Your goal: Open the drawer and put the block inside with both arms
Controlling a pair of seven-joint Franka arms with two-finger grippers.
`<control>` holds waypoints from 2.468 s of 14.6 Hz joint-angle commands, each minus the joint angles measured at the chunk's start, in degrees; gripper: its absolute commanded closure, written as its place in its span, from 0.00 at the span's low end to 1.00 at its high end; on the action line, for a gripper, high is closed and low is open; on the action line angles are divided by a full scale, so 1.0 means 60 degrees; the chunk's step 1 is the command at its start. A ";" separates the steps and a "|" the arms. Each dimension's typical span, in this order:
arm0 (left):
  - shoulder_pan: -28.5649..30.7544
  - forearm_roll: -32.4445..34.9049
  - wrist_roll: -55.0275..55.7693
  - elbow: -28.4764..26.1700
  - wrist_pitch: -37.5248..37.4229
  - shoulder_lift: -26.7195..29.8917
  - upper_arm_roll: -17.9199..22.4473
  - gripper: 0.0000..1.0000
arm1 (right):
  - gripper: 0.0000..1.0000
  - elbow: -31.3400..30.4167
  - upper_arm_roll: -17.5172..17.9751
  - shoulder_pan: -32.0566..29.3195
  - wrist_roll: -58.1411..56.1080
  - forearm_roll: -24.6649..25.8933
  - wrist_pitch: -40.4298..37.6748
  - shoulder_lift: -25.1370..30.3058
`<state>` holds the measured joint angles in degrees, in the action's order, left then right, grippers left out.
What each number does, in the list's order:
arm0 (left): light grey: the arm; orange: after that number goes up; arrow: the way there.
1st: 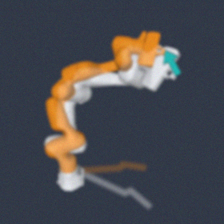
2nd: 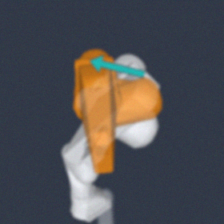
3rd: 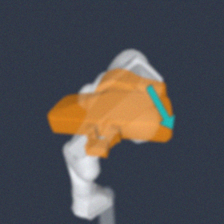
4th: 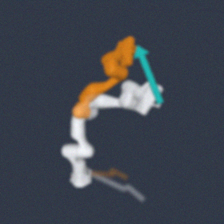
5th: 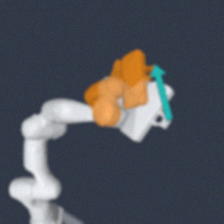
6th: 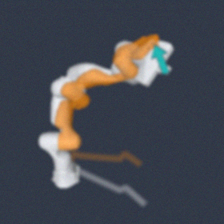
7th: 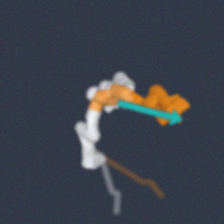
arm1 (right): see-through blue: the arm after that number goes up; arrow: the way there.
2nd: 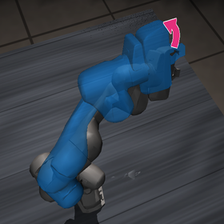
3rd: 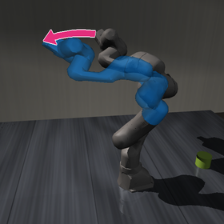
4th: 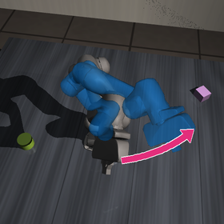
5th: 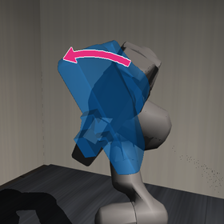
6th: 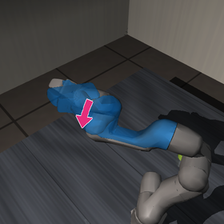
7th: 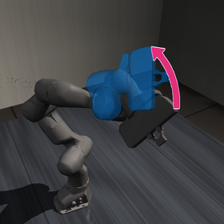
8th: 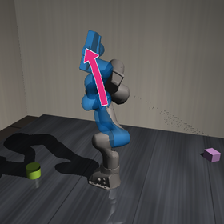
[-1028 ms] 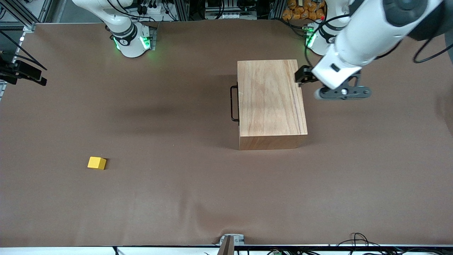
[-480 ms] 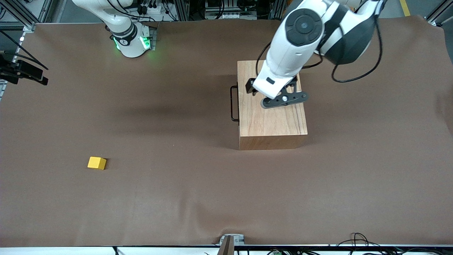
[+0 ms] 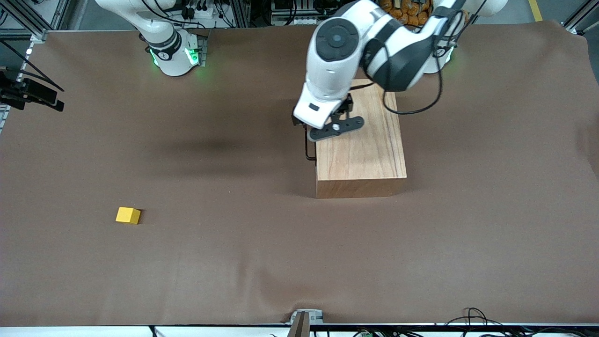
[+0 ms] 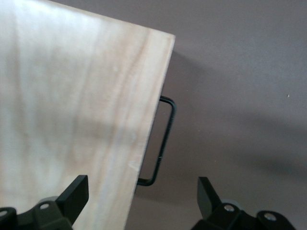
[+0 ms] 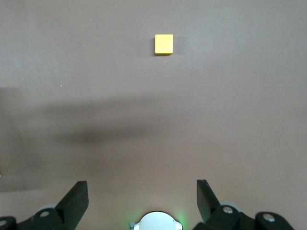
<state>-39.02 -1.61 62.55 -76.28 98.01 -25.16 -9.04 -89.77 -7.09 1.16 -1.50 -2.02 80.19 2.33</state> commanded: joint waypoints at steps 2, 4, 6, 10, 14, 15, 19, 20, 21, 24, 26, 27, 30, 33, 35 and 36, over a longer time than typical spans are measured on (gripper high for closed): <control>-0.1069 0.0443 0.0679 0.0584 0.0597 -0.0859 0.0495 0.00 | 0.00 -0.0009 0.0039 0.0027 -0.0029 0.0102 -0.0005 -0.0008; -0.1508 0.0589 0.0650 0.0599 0.0861 -0.1181 0.0816 0.00 | 0.00 -0.0009 0.0039 0.0013 -0.0014 0.0102 -0.0005 -0.0037; -0.2078 0.0736 0.0665 0.0613 0.1153 -0.1518 0.1269 0.00 | 0.00 0.0006 0.0039 0.0012 -0.0014 0.0102 -0.0005 -0.0081; -0.2783 0.0751 0.0942 0.0613 0.1404 -0.1856 0.1798 0.00 | 0.00 0.0006 0.0039 0.0042 -0.0014 0.0088 0.0038 -0.0096; -0.2813 0.0882 0.0519 0.0584 0.1389 -0.1974 0.1902 0.00 | 0.00 0.0050 0.0039 0.0027 -0.0014 0.0073 0.0038 -0.0096; -0.2813 0.0984 0.0373 0.0570 0.1346 -0.1974 0.1887 0.00 | 0.00 0.0035 0.0039 0.0027 0.0000 0.0044 0.0053 -0.0110; -0.2813 0.1161 -0.0431 0.0555 0.1345 -0.2223 0.1873 0.00 | 0.00 0.0021 0.0039 -0.0061 -0.0087 0.0014 -0.0034 -0.0111; -0.2813 0.1161 -0.0622 0.0555 0.1345 -0.2223 0.1873 0.00 | 0.00 0.0006 0.0039 -0.0061 -0.0073 0.0014 -0.0049 -0.0125; -0.2799 0.1132 -0.0610 0.0555 0.1345 -0.2223 0.1844 0.00 | 0.00 0.0020 0.0053 -0.0046 -0.0073 0.0000 -0.0006 -0.0125; -0.2799 0.1146 -0.0668 0.0511 0.1330 -0.2369 0.1843 0.00 | 0.00 0.0021 0.0068 0.0027 -0.0043 0.0000 -0.0005 -0.0125; -0.2799 0.1117 -0.0887 0.0511 0.1330 -0.2399 0.1814 0.00 | 0.00 0.0006 0.0068 -0.0031 -0.0058 0.0000 0.0038 -0.0140; -0.2799 0.1103 -0.0903 0.0511 0.1330 -0.2413 0.1814 0.00 | 0.00 0.0006 0.0068 -0.0017 -0.0058 0.0000 0.0053 -0.0154; -0.2813 0.1103 -0.0946 0.0511 0.1331 -0.2632 0.1800 0.00 | 0.00 0.0006 0.0068 -0.0002 -0.0058 0.0000 0.0039 -0.0184; -0.2886 0.1132 -0.1034 0.0496 0.1330 -0.2794 0.1799 0.00 | 0.00 0.0006 0.0068 -0.0017 -0.0058 0.0000 0.0009 -0.0198; -0.2901 0.1132 -0.1093 0.0496 0.1345 -0.2853 0.1799 0.00 | 0.00 0.0006 0.0053 -0.0031 -0.0058 0.0000 0.0024 -0.0198; -0.2901 0.1103 -0.1093 0.0511 0.1389 -0.2882 0.1799 0.00 | 0.00 0.0006 0.0053 -0.0032 -0.0058 0.0000 0.0024 -0.0198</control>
<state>-55.93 4.02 57.03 -74.34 106.58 -41.79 1.53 -89.79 -6.85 1.22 -1.51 -2.05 80.33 1.06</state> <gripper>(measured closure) 0.000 0.000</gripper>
